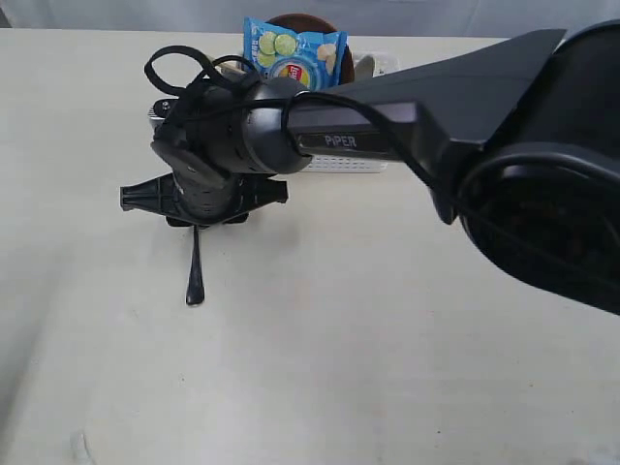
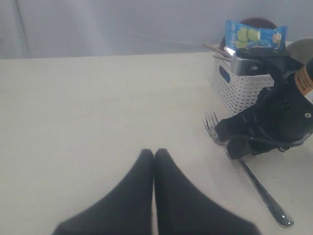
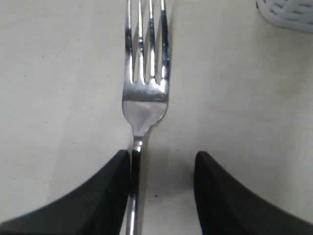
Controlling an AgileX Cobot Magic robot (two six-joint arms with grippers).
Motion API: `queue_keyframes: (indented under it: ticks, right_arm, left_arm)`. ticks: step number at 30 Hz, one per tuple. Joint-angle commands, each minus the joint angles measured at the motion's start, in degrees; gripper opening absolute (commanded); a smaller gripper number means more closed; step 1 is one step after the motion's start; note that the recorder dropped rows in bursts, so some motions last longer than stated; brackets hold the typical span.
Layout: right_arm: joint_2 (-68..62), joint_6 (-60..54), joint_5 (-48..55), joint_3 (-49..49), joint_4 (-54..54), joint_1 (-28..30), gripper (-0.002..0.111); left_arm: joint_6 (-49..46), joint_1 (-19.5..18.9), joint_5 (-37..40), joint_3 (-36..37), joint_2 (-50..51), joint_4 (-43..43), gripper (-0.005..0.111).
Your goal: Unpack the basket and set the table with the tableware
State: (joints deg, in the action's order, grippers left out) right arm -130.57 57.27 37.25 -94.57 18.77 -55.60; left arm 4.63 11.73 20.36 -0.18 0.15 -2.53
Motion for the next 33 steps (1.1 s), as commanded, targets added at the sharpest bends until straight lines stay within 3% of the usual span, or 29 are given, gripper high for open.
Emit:
queue_keyframes:
  ticks: [1,22,29,33]
  right_arm:
    - [-0.3,2.2,0.3,0.1,3.8,0.2,0.041]
    - [3.4,1.9,1.2,0.1,5.1,0.1,0.041]
    - [14.6,-21.4,4.4,0.1,-1.8,0.1,0.041]
    - [20.8,-32.7,7.5,0.1,-0.5,1.1,0.041]
  left_arm:
    - [0.2,0.3,-0.6,0.2,-0.1,-0.5,0.0]
    - [0.2,0.3,-0.6,0.2,-0.1,-0.5,0.0]
    - [0.2,0.3,-0.6,0.2,-0.1,-0.5,0.0]
    - [0.2,0.3,-0.6,0.2,-0.1,-0.5,0.0]
